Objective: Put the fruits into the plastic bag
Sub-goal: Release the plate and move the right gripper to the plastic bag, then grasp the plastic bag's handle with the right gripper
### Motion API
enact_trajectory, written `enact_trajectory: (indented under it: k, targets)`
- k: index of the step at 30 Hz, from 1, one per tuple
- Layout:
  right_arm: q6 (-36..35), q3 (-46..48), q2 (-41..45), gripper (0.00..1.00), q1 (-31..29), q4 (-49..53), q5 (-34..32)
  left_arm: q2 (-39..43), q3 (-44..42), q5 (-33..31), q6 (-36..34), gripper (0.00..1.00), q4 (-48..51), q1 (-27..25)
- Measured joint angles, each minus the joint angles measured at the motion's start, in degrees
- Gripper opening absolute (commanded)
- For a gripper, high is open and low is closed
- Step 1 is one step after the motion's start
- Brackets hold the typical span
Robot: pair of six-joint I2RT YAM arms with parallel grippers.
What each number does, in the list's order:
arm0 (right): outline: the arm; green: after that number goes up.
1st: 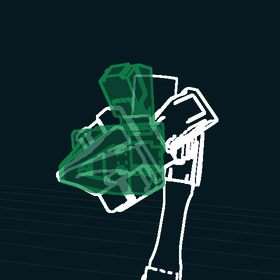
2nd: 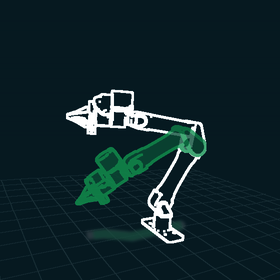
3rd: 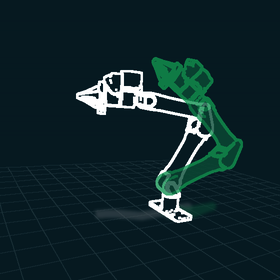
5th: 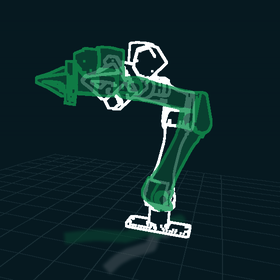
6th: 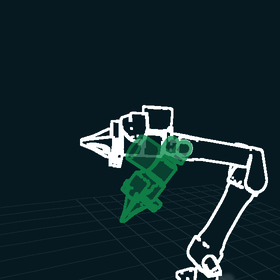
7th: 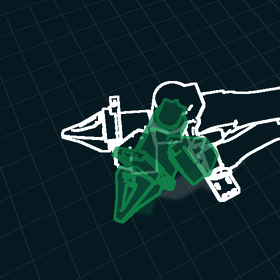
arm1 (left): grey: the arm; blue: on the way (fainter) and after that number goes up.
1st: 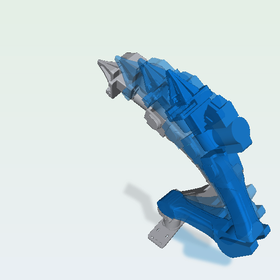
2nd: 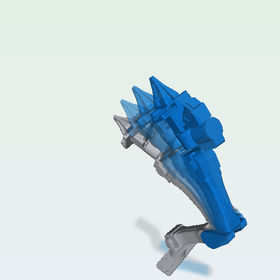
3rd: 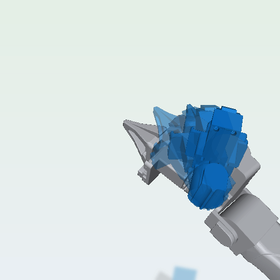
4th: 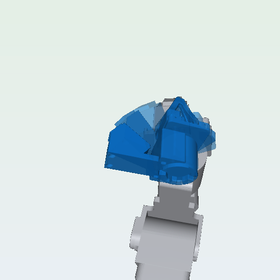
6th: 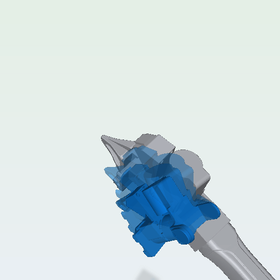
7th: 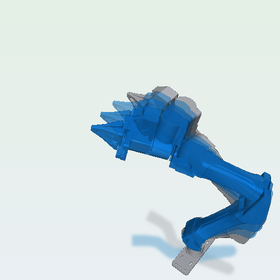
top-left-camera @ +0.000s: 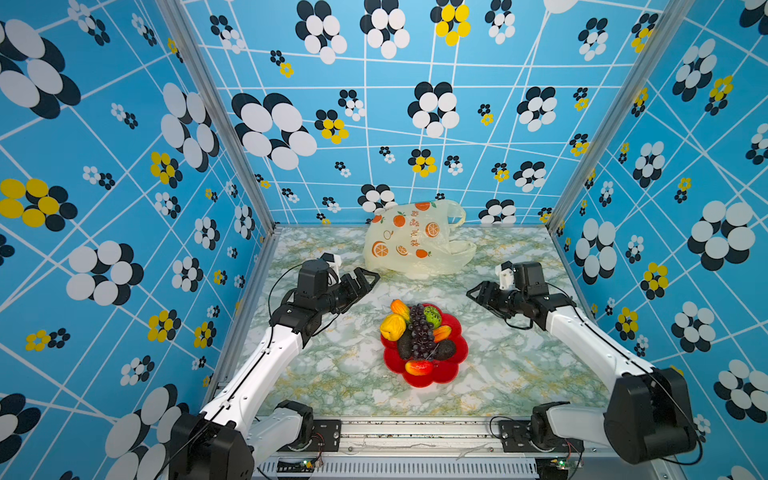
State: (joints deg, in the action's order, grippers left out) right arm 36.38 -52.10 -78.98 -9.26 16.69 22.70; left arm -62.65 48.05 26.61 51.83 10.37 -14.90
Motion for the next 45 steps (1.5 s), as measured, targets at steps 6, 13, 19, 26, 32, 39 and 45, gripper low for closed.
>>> enact_trajectory:
  k: [6,13,19,26,32,39,45]
  targets:
    - [1.8,-18.6,-19.6,0.8,2.1,-2.4,-0.3,4.8,0.0,0.9,-0.9,0.99,3.1,2.2]
    - [1.5,-32.4,-31.3,0.82,3.0,-0.6,-0.4,11.8,-0.6,1.1,-2.4,0.99,7.8,5.1]
    - [0.4,-36.8,-35.8,0.84,6.3,1.0,-1.0,11.9,-2.2,2.3,-2.4,0.99,9.0,7.0]
    - [-0.6,-39.7,-40.3,0.98,8.3,2.4,-1.0,10.3,-2.3,3.7,-1.9,0.99,8.8,7.1]
    - [-1.2,-42.6,-43.6,0.99,8.4,1.7,0.4,10.2,-2.9,4.0,-1.7,0.99,8.0,7.1]
    - [-1.0,-43.5,-46.9,0.99,8.9,0.6,1.8,10.1,-2.9,4.0,-1.7,0.99,7.8,7.1]
    - [-1.0,-45.0,-49.6,0.99,8.9,0.6,2.3,9.3,-2.9,4.1,-1.8,0.99,7.5,7.2]
